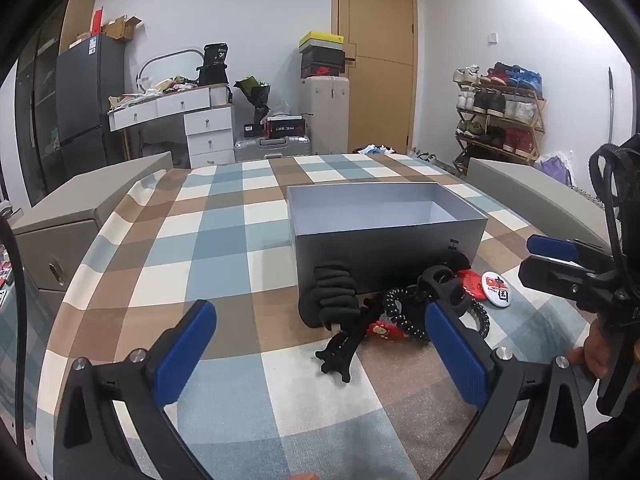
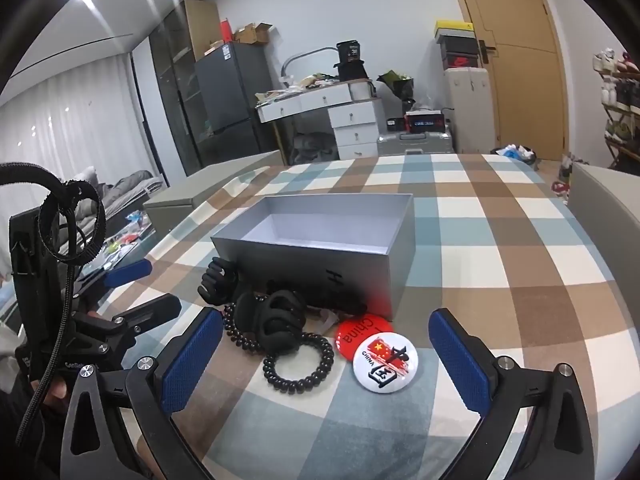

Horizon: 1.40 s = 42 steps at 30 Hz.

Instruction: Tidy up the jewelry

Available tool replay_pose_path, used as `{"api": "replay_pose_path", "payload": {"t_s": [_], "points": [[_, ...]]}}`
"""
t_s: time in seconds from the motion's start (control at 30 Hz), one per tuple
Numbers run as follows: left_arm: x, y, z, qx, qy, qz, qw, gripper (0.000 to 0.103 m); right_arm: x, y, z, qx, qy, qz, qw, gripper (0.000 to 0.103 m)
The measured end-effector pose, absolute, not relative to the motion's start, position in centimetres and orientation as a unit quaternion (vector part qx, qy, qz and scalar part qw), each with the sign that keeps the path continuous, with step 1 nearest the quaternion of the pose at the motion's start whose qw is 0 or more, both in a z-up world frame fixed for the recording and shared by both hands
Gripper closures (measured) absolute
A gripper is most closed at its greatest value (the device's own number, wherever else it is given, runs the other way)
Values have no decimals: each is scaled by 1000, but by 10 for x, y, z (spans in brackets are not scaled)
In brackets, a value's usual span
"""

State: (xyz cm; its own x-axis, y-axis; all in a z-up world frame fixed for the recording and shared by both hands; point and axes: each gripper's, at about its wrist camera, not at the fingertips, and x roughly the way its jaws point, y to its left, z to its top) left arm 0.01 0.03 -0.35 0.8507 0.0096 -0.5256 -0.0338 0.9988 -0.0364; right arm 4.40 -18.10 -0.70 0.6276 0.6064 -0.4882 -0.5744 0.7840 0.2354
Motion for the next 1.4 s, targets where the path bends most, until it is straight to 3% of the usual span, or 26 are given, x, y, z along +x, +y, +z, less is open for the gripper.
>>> {"api": "replay_pose_path", "payload": {"t_s": [1.4], "points": [[-1, -3, -2, -12, 276, 13, 961, 1, 45, -181, -8, 33, 286, 325, 901, 0]]}}
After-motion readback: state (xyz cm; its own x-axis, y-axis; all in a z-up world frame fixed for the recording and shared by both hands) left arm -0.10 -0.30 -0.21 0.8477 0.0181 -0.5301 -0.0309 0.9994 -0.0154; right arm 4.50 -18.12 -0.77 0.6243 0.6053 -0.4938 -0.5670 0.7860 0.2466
